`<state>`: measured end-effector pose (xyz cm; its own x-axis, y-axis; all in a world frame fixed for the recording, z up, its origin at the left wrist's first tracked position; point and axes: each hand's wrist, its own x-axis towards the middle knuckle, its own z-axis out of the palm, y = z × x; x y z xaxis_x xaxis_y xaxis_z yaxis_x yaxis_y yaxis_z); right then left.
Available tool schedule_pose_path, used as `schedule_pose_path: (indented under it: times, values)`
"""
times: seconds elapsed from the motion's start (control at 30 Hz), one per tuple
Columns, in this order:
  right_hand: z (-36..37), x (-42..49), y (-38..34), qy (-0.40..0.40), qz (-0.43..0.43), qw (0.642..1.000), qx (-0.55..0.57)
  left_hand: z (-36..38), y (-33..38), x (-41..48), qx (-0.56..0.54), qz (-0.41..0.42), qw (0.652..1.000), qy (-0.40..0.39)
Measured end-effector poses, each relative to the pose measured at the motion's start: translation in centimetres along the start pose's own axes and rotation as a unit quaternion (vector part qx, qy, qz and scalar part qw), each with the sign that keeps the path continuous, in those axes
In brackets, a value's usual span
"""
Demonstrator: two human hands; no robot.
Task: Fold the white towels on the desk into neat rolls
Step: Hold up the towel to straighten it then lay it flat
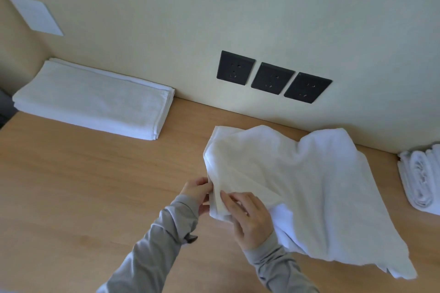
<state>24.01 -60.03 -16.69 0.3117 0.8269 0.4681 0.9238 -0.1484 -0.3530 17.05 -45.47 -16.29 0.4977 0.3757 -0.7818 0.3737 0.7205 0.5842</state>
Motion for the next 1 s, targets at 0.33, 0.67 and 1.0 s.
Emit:
schedule_pose_path:
  times: [0.33,0.67,1.0]
  values:
    - [-3.1,1.1,0.9,0.018,-0.015,1.0,0.011,2.5,1.1,-3.1,-0.047,0.058,0.997,-0.015]
    - [-4.2,0.5,1.2,-0.01,-0.013,1.0,0.006,4.1,1.7,-4.8,-0.099,0.062,0.993,-0.007]
    - [-4.8,2.7,1.9,0.082,0.143,0.982,0.096,3.5,2.4,-4.1,-0.122,0.023,0.987,-0.097]
